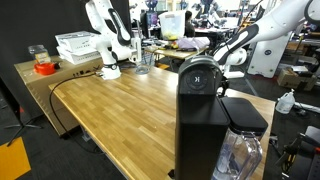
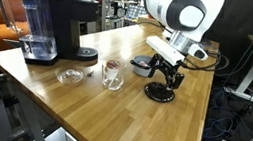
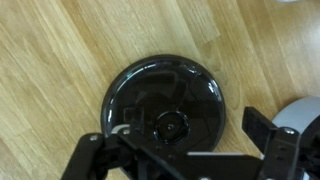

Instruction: Put the black lid on the gray bowl

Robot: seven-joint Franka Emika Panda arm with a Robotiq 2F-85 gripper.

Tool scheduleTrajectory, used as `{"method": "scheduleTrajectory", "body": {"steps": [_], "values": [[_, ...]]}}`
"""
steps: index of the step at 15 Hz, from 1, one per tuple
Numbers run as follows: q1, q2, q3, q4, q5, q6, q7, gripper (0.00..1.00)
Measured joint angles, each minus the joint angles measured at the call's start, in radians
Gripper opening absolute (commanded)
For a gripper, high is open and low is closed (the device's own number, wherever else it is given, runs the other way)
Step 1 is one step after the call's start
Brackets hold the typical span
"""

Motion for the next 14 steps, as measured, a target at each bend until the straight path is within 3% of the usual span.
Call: {"method": "scheduleTrajectory", "body": {"steps": [7,9,14], "values": [[-0.002,-0.013,-0.003,0.000,0.000,-0.001,0.000,0.25],[-0.003,-0.014,-0.003,0.000,0.000,-0.002,0.000,0.21],[-0.003,-0.015,-0.002,0.000,0.000,-0.003,0.000,0.25]]}}
